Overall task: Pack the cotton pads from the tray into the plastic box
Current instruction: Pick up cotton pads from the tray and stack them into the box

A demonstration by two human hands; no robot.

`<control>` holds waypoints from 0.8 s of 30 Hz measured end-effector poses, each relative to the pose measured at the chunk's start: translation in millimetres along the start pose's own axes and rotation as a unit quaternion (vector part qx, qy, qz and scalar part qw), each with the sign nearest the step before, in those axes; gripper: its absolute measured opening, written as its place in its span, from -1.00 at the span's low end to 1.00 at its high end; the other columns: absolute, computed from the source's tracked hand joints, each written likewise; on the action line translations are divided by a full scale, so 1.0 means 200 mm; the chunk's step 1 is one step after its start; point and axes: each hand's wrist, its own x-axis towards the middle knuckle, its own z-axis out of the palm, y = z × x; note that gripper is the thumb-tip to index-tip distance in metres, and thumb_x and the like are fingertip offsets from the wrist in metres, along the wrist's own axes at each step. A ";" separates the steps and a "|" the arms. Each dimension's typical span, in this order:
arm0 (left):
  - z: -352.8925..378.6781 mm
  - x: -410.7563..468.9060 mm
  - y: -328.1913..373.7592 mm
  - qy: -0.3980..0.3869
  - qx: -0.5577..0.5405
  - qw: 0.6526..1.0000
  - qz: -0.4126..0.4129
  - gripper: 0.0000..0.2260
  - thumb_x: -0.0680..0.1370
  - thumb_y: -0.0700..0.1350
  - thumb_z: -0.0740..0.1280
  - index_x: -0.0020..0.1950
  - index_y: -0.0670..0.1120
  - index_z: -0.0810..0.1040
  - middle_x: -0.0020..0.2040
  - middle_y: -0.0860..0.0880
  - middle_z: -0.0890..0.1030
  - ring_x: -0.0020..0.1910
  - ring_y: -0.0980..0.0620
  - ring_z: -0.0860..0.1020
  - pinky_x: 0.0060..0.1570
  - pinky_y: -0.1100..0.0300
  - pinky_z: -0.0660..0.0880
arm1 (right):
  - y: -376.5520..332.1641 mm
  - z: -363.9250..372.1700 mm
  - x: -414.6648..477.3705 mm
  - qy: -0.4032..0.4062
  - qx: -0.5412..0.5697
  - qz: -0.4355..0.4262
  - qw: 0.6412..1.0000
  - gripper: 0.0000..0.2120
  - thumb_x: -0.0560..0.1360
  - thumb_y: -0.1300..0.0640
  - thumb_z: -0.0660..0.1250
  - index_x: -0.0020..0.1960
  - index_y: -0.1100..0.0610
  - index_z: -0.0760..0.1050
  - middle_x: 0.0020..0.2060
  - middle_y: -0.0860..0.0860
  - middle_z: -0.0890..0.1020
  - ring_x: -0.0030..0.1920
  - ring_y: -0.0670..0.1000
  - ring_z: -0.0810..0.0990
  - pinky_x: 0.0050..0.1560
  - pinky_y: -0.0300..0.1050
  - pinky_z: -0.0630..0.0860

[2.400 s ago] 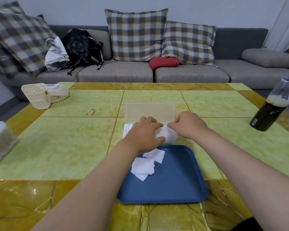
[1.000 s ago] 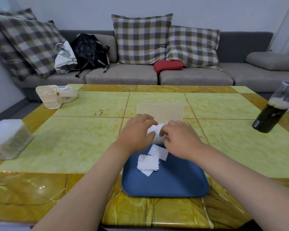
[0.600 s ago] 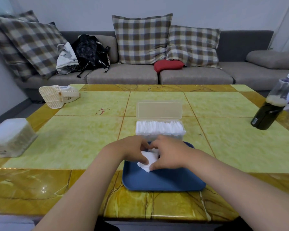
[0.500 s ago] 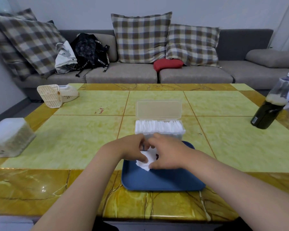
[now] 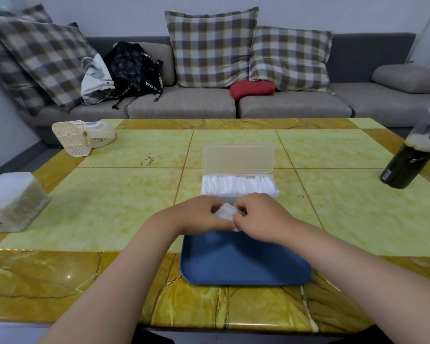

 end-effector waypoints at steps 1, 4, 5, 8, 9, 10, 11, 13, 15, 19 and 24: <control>0.00 0.00 0.01 0.003 -0.034 0.999 -0.006 -0.91 0.51 0.04 0.41 -0.05 0.08 0.55 -0.14 0.04 0.62 -0.19 0.05 0.60 -0.14 0.18 0.49 | 0.01 -0.01 0.01 0.001 0.044 0.020 0.999 -0.84 0.45 0.11 0.28 -0.25 0.16 0.55 -0.36 0.05 0.60 -0.32 0.10 0.60 -0.34 -0.09 0.41; 0.00 0.00 0.03 0.021 -0.080 0.996 -0.036 -0.69 0.43 0.06 0.28 0.10 -0.02 0.60 -0.03 -0.07 0.68 -0.07 -0.03 0.68 0.13 0.02 0.53 | 0.04 -0.03 0.02 0.003 0.143 0.060 0.988 -0.81 0.44 0.20 0.24 -0.16 0.24 0.61 -0.33 0.14 0.68 -0.33 0.14 0.70 -0.34 -0.10 0.47; 0.00 0.01 0.04 0.027 -0.092 0.995 -0.041 -0.66 0.40 0.06 0.26 0.09 -0.05 0.60 -0.05 -0.07 0.67 -0.08 -0.04 0.68 0.10 0.02 0.52 | 0.04 -0.04 0.02 0.001 0.159 0.064 0.985 -0.81 0.45 0.23 0.23 -0.14 0.24 0.62 -0.32 0.14 0.69 -0.33 0.13 0.71 -0.34 -0.12 0.47; 0.00 0.02 0.05 0.039 -0.175 0.983 -0.051 -0.74 0.57 0.05 0.22 -0.02 -0.10 0.57 -0.09 -0.08 0.66 -0.14 -0.04 0.62 -0.11 0.13 0.44 | 0.04 -0.05 0.02 0.001 0.197 0.068 0.978 -0.79 0.48 0.28 0.20 -0.10 0.28 0.60 -0.27 0.13 0.68 -0.36 0.12 0.72 -0.28 -0.08 0.47; 0.00 0.02 0.05 0.050 -0.193 0.979 -0.051 -0.73 0.63 0.03 0.19 -0.02 -0.11 0.59 -0.09 -0.07 0.66 -0.16 -0.03 0.62 -0.11 0.14 0.43 | 0.04 -0.06 0.03 0.002 0.207 0.072 0.976 -0.80 0.48 0.28 0.18 -0.09 0.30 0.59 -0.24 0.16 0.68 -0.37 0.11 0.71 -0.26 -0.07 0.46; 0.00 0.03 0.05 0.065 -0.195 0.977 -0.050 -0.73 0.65 0.00 0.20 -0.01 -0.14 0.60 -0.10 -0.07 0.67 -0.18 -0.01 0.63 -0.12 0.13 0.45 | 0.05 -0.06 0.03 0.000 0.214 0.076 0.974 -0.81 0.48 0.28 0.17 -0.11 0.31 0.55 -0.22 0.18 0.67 -0.38 0.10 0.71 -0.28 -0.08 0.44; 0.00 0.03 0.05 0.083 -0.184 0.978 -0.044 -0.77 0.64 -0.05 0.25 0.00 -0.17 0.61 -0.11 -0.07 0.69 -0.21 0.01 0.64 -0.15 0.15 0.47 | 0.05 -0.06 0.03 -0.002 0.219 0.079 0.973 -0.85 0.48 0.28 0.17 -0.16 0.30 0.49 -0.24 0.19 0.63 -0.38 0.10 0.71 -0.34 -0.12 0.39; 0.00 0.03 0.03 0.112 -0.161 0.980 -0.024 -0.87 0.58 -0.13 0.35 -0.02 -0.19 0.62 -0.17 -0.05 0.70 -0.28 0.09 0.64 -0.23 0.25 0.48 | 0.05 -0.06 0.03 -0.001 0.229 0.079 0.970 -0.85 0.50 0.22 0.21 -0.25 0.18 0.38 -0.35 0.09 0.49 -0.36 0.10 0.71 -0.45 -0.19 0.26; 0.00 0.03 0.03 0.133 -0.158 0.978 -0.009 -0.89 0.56 -0.12 0.40 -0.06 -0.16 0.62 -0.26 0.02 0.66 -0.37 0.19 0.58 -0.29 0.34 0.46 | 0.04 -0.06 0.03 0.011 0.239 0.073 0.968 -0.76 0.52 0.09 0.34 -0.28 0.12 0.40 -0.43 -0.02 0.48 -0.39 0.05 0.67 -0.52 -0.25 0.26; 0.00 0.04 0.04 0.157 -0.273 0.949 -0.020 -0.87 0.59 -0.11 0.40 0.04 -0.16 0.63 -0.16 -0.05 0.68 -0.27 0.11 0.61 -0.16 0.23 0.61 | 0.03 -0.08 0.04 0.006 0.277 0.072 0.958 -0.72 0.60 0.04 0.34 -0.19 0.21 0.54 -0.37 0.11 0.56 -0.37 0.05 0.56 -0.48 -0.20 0.31; 0.00 0.04 0.03 0.120 -0.350 0.926 -0.071 -0.82 0.58 -0.14 0.42 0.11 -0.21 0.65 0.01 -0.13 0.72 -0.08 -0.02 0.69 -0.02 0.11 0.67 | 0.03 -0.10 0.02 -0.028 0.209 0.073 0.975 -0.73 0.59 0.10 0.31 -0.18 0.28 0.51 -0.38 0.13 0.51 -0.39 0.04 0.55 -0.44 -0.18 0.35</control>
